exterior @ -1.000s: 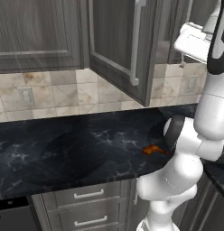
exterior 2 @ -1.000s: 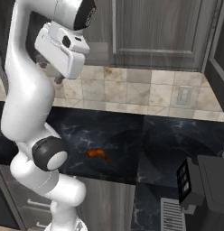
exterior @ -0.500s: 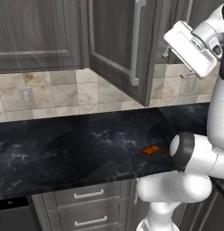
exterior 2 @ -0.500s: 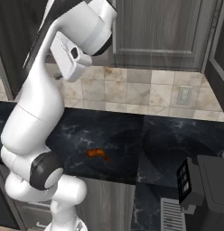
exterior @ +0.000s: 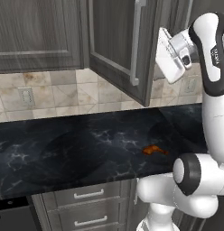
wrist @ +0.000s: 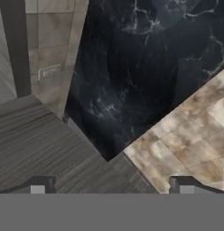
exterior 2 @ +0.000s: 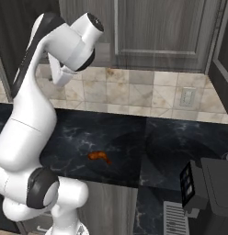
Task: Retrieve the tupperware from the cabinet, then place the raw meat into the tupperware to avoid contamination.
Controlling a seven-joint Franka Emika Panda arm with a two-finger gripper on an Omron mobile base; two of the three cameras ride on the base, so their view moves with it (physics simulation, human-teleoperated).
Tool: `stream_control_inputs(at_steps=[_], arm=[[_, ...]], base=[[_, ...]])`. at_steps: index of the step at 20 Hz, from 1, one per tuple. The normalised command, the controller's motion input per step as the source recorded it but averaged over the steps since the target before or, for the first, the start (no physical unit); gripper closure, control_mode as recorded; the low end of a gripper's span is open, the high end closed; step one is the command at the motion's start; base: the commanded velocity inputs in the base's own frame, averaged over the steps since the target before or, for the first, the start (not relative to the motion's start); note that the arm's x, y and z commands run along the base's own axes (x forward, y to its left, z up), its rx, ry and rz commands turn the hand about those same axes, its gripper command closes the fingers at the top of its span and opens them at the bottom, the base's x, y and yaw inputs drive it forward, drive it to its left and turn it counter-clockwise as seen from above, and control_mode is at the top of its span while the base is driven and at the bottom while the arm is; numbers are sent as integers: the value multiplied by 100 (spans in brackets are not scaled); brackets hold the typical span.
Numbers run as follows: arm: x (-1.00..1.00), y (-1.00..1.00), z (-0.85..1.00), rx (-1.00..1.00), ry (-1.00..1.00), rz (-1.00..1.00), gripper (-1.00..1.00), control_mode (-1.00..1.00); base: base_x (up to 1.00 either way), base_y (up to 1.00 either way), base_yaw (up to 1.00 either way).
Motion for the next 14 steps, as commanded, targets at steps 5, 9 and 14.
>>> stream_control_inputs(at_steps=[5,9,14], arm=[[23,49,0,15,2,-13,-100,-100],[0,56,0,21,11,-6,-100,-100],[-3,67,-3,21,15,-2,-100,-100]], base=[[0,0,0],[0,0,0],[0,0,0]])
